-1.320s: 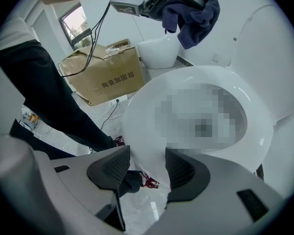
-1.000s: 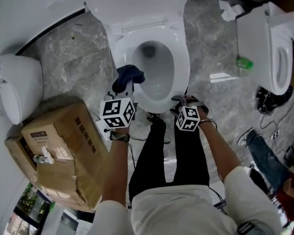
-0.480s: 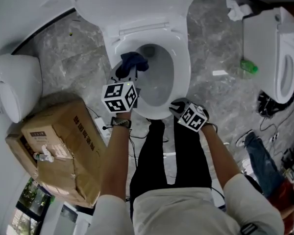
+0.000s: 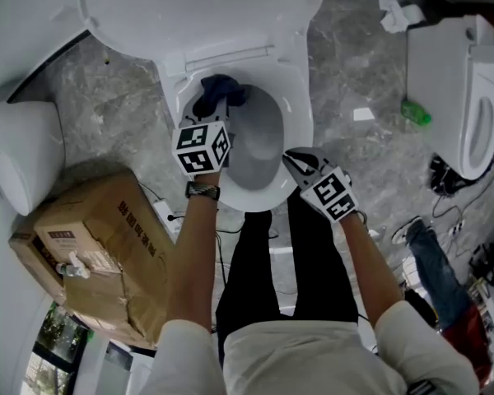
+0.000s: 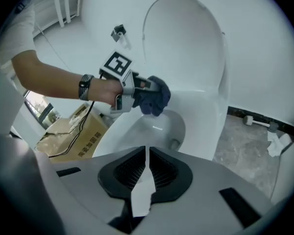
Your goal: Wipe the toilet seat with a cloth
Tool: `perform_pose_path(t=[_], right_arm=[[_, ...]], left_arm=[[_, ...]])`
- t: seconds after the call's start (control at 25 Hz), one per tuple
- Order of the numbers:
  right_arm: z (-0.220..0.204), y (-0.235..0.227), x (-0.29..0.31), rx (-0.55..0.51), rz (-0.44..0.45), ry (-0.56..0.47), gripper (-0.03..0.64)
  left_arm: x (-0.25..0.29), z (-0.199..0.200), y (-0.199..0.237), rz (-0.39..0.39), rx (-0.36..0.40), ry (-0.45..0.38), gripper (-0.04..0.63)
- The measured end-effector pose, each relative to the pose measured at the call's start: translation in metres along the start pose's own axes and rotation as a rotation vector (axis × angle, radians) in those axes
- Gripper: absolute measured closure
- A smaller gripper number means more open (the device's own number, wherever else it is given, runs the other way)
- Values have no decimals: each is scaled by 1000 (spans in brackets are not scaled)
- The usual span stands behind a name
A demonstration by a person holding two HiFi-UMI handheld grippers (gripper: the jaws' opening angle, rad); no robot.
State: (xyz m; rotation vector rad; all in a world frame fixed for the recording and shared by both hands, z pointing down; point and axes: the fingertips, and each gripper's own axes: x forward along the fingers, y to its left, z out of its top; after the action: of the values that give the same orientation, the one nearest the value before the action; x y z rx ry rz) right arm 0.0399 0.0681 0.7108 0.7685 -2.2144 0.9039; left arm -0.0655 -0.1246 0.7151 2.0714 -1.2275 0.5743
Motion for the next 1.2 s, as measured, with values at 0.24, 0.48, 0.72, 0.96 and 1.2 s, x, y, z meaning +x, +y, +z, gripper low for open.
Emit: perform_pose_path(t=[0.24, 0.48, 0.72, 0.96, 1.2], right_arm=[[43, -41, -21, 50, -116, -113, 571], [52, -67, -45, 73, -181, -159, 570], [47, -80, -65, 150, -187, -246, 569], [27, -80, -82, 236, -182, -303, 569], [6, -79, -100, 238, -242, -309, 569]], left_arm=[[30, -1, 9, 35, 24, 23, 552], [39, -2, 4, 84, 29, -52, 552], [47, 1, -12, 102, 70, -124, 552], [62, 0, -50, 60, 88, -169, 552], [71, -4, -83, -27, 120, -189, 552]])
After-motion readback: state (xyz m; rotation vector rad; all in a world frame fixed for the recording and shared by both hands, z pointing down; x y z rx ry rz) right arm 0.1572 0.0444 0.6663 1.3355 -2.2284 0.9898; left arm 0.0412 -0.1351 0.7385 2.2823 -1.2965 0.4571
